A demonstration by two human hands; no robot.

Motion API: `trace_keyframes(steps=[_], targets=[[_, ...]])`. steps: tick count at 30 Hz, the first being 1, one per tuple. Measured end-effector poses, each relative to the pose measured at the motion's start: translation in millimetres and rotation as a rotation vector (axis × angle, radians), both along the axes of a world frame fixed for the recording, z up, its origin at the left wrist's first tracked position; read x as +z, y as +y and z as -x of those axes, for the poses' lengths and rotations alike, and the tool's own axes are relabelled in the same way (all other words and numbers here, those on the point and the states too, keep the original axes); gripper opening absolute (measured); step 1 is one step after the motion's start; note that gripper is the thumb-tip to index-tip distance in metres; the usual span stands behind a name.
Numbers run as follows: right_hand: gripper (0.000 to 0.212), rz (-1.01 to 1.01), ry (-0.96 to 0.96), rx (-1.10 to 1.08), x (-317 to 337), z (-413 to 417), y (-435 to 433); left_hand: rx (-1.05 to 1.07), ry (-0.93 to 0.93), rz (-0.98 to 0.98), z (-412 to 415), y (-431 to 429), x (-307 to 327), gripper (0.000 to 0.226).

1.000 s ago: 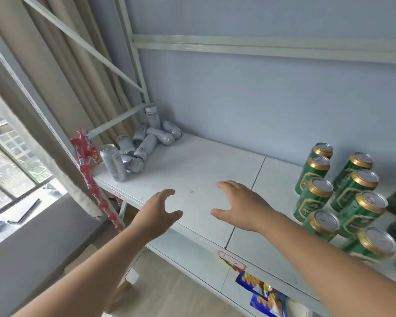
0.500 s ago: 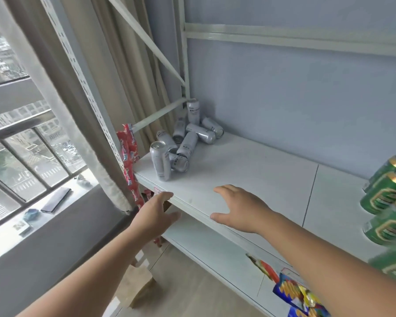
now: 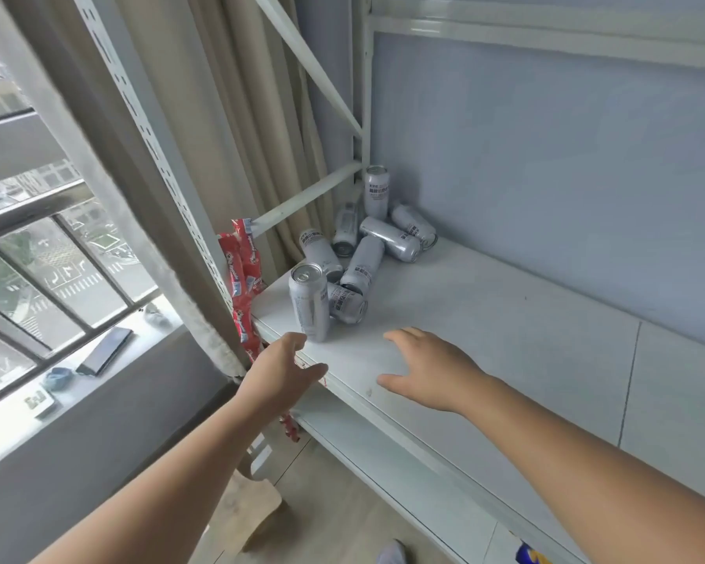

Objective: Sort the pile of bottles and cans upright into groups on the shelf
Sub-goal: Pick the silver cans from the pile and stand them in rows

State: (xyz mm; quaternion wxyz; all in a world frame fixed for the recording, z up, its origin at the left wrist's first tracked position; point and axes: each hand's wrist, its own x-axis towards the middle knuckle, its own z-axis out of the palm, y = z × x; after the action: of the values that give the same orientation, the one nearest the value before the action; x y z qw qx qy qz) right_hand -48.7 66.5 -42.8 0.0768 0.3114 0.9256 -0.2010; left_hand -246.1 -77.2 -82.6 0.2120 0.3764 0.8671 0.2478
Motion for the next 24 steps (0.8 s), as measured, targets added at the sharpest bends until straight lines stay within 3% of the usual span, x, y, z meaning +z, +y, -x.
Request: trace_keyframes(steps=[8,16,20,24], targets=[[0.075,0.117,0.015,-0.054,-22.8,58.2,58.3,0.160,-0.013,-0.064,41.9,39.5,-8.9,0.092],[0.081,0.380,0.077,-0.349,-64.8,88.1,83.6,0.174,-0.003,-0.216,64.5,66.1,-7.4,0.102],[0.072,0.501,0.152,-0.509,-77.3,108.3,82.9,0.131,-0.022,-0.233,73.5,74.5,-6.1,0.097],[0.079,0.565,0.194,-0.611,-95.0,124.6,82.7,0.072,-0.057,-0.228,81.0,78.1,-9.4,0.086]])
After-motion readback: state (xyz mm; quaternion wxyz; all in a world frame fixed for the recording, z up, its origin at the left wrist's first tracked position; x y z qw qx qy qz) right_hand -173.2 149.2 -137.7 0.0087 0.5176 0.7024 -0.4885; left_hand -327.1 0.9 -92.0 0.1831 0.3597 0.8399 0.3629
